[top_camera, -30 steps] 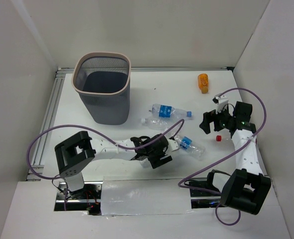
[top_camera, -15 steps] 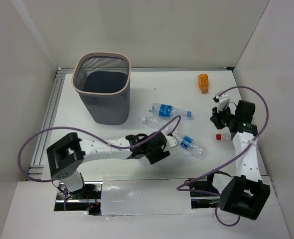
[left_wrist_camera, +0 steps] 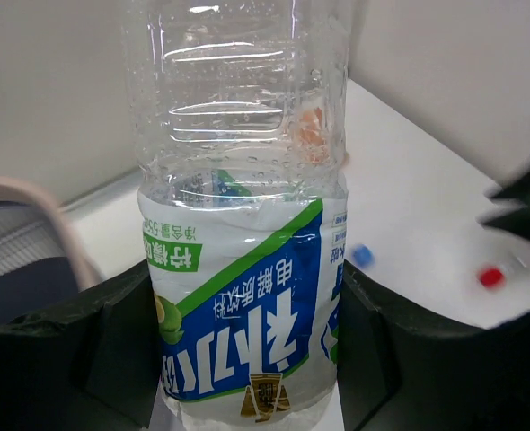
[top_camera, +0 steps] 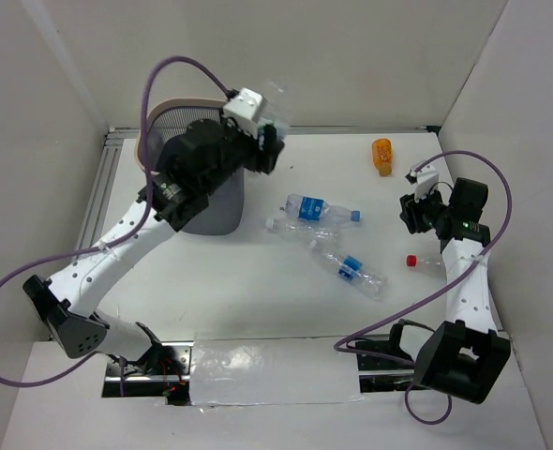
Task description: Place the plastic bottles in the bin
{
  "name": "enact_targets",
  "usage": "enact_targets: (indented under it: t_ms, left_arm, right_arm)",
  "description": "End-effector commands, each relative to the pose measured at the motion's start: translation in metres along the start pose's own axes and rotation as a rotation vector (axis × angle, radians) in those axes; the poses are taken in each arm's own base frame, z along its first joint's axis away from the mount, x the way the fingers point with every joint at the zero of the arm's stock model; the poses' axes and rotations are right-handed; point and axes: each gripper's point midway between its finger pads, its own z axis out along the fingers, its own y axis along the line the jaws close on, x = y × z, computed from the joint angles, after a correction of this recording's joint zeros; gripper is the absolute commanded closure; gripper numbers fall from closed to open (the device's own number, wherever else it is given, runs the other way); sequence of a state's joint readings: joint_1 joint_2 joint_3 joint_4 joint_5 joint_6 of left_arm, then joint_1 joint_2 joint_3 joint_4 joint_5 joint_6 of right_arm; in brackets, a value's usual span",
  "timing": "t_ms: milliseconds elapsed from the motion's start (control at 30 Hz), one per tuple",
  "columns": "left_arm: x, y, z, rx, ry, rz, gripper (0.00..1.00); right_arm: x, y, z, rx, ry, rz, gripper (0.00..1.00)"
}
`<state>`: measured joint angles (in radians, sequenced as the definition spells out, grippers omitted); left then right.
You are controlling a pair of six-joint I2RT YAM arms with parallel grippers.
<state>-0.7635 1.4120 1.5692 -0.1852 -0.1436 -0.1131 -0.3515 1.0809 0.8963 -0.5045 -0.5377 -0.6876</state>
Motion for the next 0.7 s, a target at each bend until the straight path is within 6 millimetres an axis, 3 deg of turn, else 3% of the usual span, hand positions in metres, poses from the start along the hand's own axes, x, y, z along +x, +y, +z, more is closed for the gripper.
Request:
enact_targets:
  t_ms: [0, 167, 233, 367, 400, 467, 567, 633, 667]
  left_arm:
    - [-0.034, 0.066, 0.003, -0.217, -0.106, -0.059, 0.88]
    - [-0.037, 0.133, -0.005, -0.39, -0.126, -0.068, 0.82]
    - [-0.019, 0.163, -0.007, -0.482, -0.094, -0.079, 0.8]
    - [-0.004, 0.205, -0.013, -0.582, -0.081, -0.108, 0.68]
    - [0.008, 0.211, -0.009, -0.587, -0.049, -0.108, 0.45]
    - [0.014, 0.22, -0.007, -0.6, -0.02, -0.11, 0.21]
    - [0.011, 0.224, -0.005, -0.592, -0.006, -0.087, 0.0]
    - [0.006, 0.224, -0.006, -0.578, -0.011, -0.088, 0.0]
    - [-0.011, 0.219, -0.009, -0.552, -0.05, -0.096, 0.0]
  right_arm:
    - [-0.007, 0.0, -0.005, 0.006, -0.026, -0.017, 0.49]
    - [-0.004, -0.003, -0.009, 0.03, -0.007, -0.026, 0.35]
    - [-0.004, -0.003, -0.009, 0.03, -0.007, -0.026, 0.33]
    - [-0.005, -0.007, -0.008, 0.038, -0.002, -0.026, 0.29]
    - [-0.008, -0.01, -0.008, 0.039, -0.003, -0.036, 0.27]
    - [-0.007, -0.016, -0.007, 0.053, 0.012, -0.068, 0.19]
    - [-0.003, -0.028, -0.007, 0.055, 0.048, -0.183, 0.13]
    - [0.0, -0.033, -0.008, 0.019, 0.074, -0.262, 0.11]
    - [0.007, -0.042, -0.007, 0.008, 0.102, -0.34, 0.1]
